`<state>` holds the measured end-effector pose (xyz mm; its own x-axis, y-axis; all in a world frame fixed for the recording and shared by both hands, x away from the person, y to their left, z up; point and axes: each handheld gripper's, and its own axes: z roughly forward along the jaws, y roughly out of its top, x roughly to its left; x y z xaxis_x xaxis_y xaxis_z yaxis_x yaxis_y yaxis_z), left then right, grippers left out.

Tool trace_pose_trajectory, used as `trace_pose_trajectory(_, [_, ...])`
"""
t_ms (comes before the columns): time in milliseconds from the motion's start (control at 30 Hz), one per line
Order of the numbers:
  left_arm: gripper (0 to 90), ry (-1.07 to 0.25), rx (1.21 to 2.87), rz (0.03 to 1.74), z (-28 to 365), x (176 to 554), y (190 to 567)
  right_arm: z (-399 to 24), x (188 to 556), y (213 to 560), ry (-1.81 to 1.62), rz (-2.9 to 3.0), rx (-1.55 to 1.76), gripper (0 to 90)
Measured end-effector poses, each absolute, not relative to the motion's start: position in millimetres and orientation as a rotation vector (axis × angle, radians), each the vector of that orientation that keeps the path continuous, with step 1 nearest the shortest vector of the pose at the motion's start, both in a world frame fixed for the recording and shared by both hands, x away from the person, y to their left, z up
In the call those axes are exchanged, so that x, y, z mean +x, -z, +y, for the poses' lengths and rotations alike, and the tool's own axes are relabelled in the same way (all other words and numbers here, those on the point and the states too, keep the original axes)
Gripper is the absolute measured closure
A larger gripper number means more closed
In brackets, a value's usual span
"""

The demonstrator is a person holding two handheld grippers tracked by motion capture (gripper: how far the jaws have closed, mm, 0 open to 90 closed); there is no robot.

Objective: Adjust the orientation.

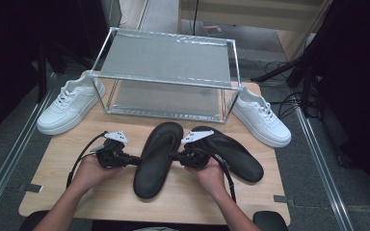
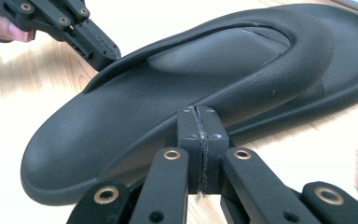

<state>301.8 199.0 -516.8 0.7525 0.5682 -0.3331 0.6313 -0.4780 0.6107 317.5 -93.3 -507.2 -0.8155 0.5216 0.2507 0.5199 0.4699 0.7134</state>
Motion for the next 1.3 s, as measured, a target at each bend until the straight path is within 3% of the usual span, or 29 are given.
trace_pose_trajectory(400, [89.5, 0.148, 2.201, 0.837, 179.5, 292.5, 519.1, -104.4, 320.2, 504.2, -1.264, 2.679, 0.987, 90.0])
trace_pose_trajectory(600, [84.4, 0.146, 2.212, 0.772, 158.7, 284.3, 519.5, -114.0, 324.9, 503.5, -1.255, 2.65, 1.028, 90.0])
trace_pose_trajectory(933, [87.5, 0.154, 2.192, 0.774, 152.2, 284.5, 521.6, -119.7, 329.7, 504.2, -1.259, 2.625, 1.071, 90.0])
trace_pose_trajectory(1133, [75.8, 0.125, 2.128, 0.791, 162.3, 284.1, 509.4, -125.0, 327.0, 498.3, -1.317, 2.57, 1.075, 80.0])
trace_pose_trajectory(1300, [64.2, 0.112, 2.117, 0.811, 169.7, 286.6, 501.8, -125.6, 316.6, 493.6, -1.34, 2.536, 1.066, 66.1])
